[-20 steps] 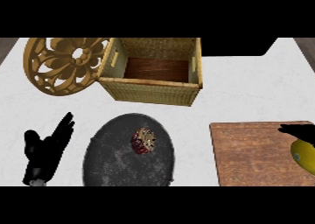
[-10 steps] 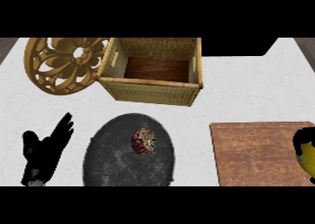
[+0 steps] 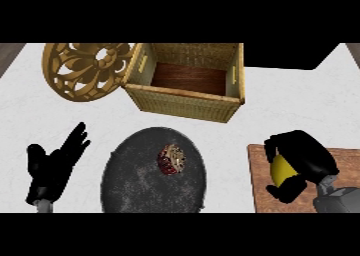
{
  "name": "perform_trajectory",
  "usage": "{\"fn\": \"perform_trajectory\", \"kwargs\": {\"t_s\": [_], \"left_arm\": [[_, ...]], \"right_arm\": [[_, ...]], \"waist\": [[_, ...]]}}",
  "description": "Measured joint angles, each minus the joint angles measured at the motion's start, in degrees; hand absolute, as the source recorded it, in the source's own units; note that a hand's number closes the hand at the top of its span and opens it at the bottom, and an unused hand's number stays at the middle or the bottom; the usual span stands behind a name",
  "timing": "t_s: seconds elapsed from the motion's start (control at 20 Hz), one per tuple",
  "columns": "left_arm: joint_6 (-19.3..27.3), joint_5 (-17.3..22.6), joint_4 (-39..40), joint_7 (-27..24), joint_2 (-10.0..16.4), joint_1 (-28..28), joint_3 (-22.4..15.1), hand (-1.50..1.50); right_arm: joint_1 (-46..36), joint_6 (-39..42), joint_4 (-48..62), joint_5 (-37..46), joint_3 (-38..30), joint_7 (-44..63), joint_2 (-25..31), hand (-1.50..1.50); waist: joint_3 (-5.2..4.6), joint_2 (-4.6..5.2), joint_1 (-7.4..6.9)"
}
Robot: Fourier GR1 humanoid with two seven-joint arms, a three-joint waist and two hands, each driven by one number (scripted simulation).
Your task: Pick the lemon from the cutting board and place it in the basket
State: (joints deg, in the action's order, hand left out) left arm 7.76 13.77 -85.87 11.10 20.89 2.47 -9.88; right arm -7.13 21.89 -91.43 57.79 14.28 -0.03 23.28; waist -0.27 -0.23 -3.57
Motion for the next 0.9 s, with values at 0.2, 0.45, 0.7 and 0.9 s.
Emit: {"fn": "perform_trajectory", "kwargs": {"t_s": [0.2,0.45,0.7,0.9], "left_arm": [[-0.5,-0.1,0.2,0.4,-0.2,-0.7,-0.7,0.00],[-0.8,0.0,0.6,0.7,-0.6,-1.2,-1.2,0.00],[-0.9,-0.3,1.2,1.0,-1.1,-1.8,-1.9,0.00],[-1.0,-0.4,1.7,1.3,-1.2,-2.3,-2.2,0.00]], "right_arm": [[-4.2,-0.6,-2.1,3.5,3.5,11.4,-10.2,1.50],[-8.5,-7.6,-5.8,0.4,5.1,23.6,-19.3,1.50],[-16.1,-18.2,-10.7,-2.3,6.8,35.3,-22.1,1.50],[-23.9,-24.8,-12.3,-1.9,8.1,46.6,-22.8,1.50]], "waist": [[-0.09,-0.02,-1.16],[0.49,0.02,-1.97],[0.48,-0.30,-2.96],[0.30,-0.42,-3.33]]}}
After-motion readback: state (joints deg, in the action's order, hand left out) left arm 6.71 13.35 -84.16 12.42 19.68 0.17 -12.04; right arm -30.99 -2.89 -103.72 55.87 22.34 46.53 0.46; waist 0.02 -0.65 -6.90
